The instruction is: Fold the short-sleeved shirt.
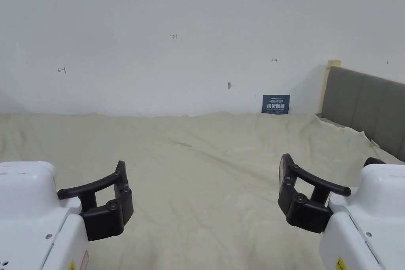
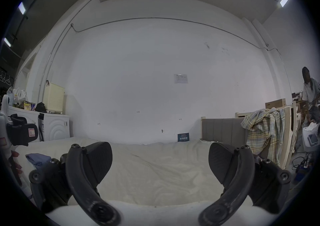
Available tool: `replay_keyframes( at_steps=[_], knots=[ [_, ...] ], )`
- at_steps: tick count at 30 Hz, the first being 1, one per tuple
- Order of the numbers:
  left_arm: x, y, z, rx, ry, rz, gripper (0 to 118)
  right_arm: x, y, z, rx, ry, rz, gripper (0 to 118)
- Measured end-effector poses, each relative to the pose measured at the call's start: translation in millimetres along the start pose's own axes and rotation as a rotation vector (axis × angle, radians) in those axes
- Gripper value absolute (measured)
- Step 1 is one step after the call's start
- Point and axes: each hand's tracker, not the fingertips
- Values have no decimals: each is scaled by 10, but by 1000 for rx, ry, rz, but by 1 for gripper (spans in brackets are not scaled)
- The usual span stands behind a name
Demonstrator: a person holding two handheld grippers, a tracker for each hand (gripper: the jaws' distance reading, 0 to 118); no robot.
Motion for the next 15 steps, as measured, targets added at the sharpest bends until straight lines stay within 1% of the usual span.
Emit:
replay_keyframes(
  at_steps=[4, 6, 8, 15],
  knots=[
    [-1, -12, -14, -26, 17, -9, 118, 24, -14, 24, -25, 19, -7, 113],
    [-48, -19, -8, -35, -11, 37, 118, 19, -1, 43, -32, 16, -4, 113],
    [-70, -40, -15, -44, -5, 56, 118, 16, -20, 44, -37, 26, 4, 113],
    [-130, -41, -52, -57, 24, 42, 118, -22, -16, 75, -27, 38, 39, 113]
  ],
)
